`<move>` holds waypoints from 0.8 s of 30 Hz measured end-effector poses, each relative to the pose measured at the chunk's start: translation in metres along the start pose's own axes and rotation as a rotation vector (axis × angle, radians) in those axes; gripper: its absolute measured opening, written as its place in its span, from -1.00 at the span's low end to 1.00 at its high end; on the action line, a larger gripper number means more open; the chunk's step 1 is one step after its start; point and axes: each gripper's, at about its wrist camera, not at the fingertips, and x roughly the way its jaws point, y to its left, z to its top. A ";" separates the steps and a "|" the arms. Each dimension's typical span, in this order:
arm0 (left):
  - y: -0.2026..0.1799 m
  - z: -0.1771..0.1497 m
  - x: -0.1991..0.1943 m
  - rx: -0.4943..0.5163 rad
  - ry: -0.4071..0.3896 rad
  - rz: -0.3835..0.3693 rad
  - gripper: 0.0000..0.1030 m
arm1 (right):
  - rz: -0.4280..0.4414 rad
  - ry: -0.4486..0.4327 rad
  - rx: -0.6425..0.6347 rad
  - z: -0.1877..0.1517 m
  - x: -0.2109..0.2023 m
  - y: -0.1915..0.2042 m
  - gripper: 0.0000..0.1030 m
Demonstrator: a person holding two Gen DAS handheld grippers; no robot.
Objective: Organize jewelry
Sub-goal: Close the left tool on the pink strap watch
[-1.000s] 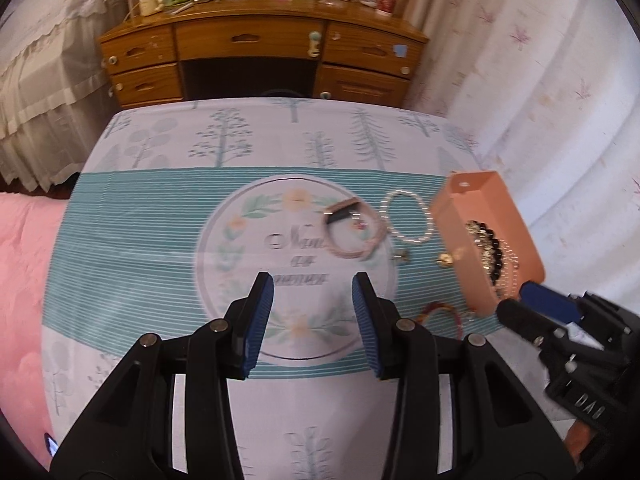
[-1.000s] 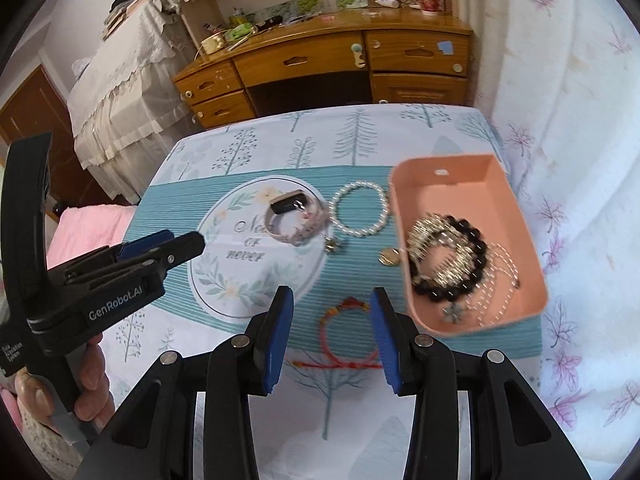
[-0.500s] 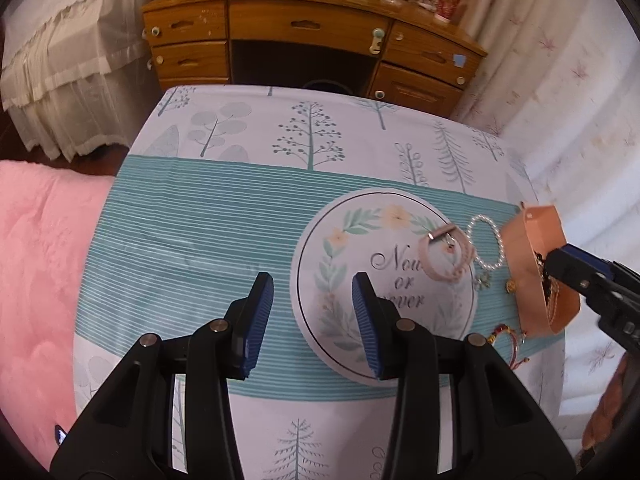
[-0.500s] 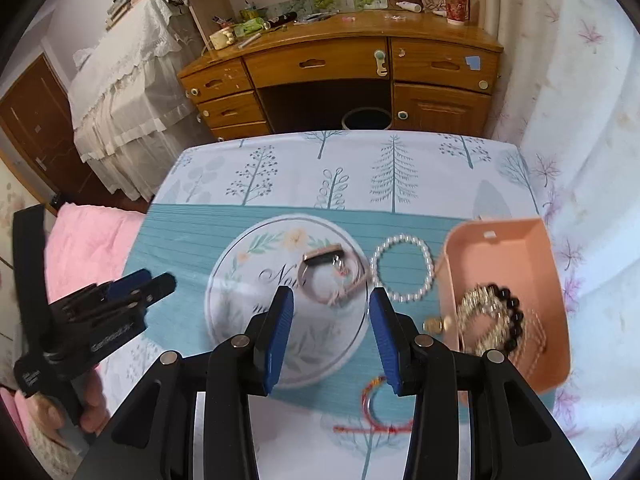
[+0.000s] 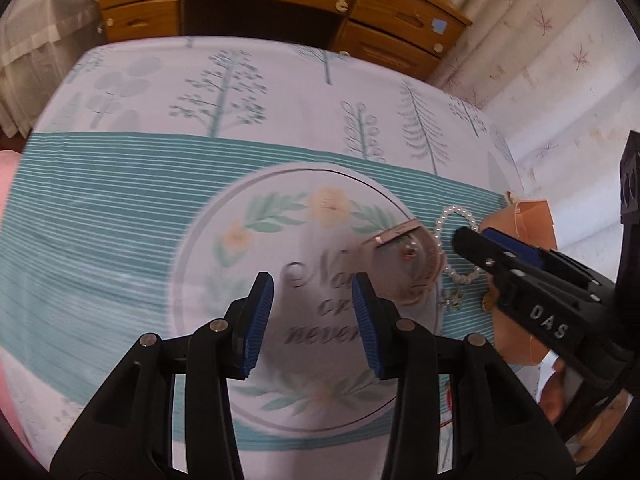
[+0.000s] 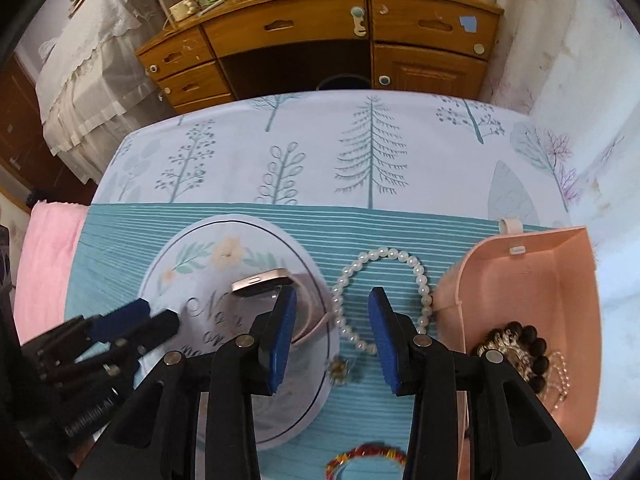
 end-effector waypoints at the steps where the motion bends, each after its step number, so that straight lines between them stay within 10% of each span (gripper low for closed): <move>1: -0.005 0.000 0.006 0.000 0.007 -0.007 -0.27 | 0.009 -0.002 0.006 0.000 0.005 -0.003 -0.28; 15: -0.039 0.002 0.040 0.040 -0.021 0.053 -0.29 | 0.013 -0.045 0.023 0.002 0.038 -0.008 -0.44; 24: -0.031 0.003 0.040 0.066 -0.018 0.117 -0.72 | -0.012 -0.035 0.034 0.002 0.046 -0.008 -0.53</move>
